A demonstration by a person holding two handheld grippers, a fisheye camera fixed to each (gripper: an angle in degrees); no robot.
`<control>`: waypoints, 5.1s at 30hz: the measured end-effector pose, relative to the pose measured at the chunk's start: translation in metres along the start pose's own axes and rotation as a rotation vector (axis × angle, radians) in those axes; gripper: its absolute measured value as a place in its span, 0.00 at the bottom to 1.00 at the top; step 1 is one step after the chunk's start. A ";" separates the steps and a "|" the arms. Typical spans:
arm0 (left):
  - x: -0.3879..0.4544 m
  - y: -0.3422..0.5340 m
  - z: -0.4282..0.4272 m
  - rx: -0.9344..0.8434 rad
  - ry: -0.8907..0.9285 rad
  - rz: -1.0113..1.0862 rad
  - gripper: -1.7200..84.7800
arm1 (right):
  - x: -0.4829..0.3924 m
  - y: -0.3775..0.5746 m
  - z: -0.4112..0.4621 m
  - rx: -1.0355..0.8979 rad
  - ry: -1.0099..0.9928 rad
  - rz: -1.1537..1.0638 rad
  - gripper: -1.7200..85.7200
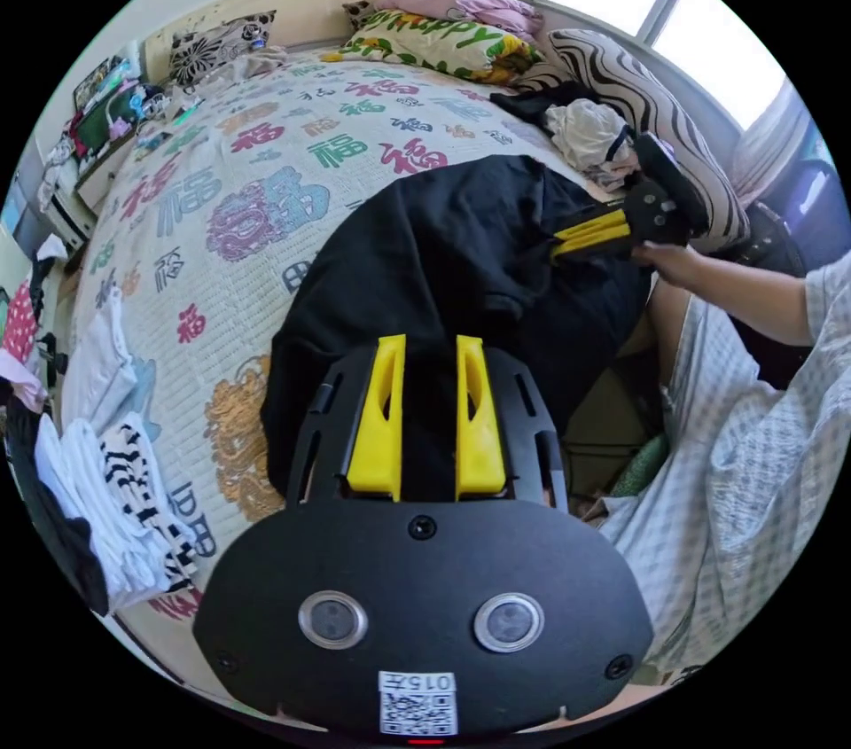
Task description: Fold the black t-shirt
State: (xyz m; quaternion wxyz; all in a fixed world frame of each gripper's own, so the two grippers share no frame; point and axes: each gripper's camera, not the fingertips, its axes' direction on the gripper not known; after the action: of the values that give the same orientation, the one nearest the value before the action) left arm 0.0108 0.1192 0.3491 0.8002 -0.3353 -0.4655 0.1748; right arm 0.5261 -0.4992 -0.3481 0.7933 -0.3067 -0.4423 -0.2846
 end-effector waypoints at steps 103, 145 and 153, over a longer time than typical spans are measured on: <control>-0.398 0.074 -0.076 0.069 -0.149 -0.888 0.17 | 0.224 -0.086 0.104 0.159 -0.869 0.110 0.09; -0.355 0.189 -0.042 0.450 -0.078 -1.103 0.01 | -0.089 -0.436 0.215 -0.012 -0.392 -0.249 0.15; -0.326 0.146 -0.043 0.418 0.115 -0.988 0.09 | 0.041 -0.232 0.106 0.236 -0.603 -0.169 0.12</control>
State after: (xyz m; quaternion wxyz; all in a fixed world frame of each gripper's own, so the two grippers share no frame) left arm -0.1115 0.0142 0.0280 0.8609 0.0811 -0.4787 -0.1522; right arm 0.3210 -0.5790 -0.2129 0.6304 -0.2452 -0.7109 -0.1925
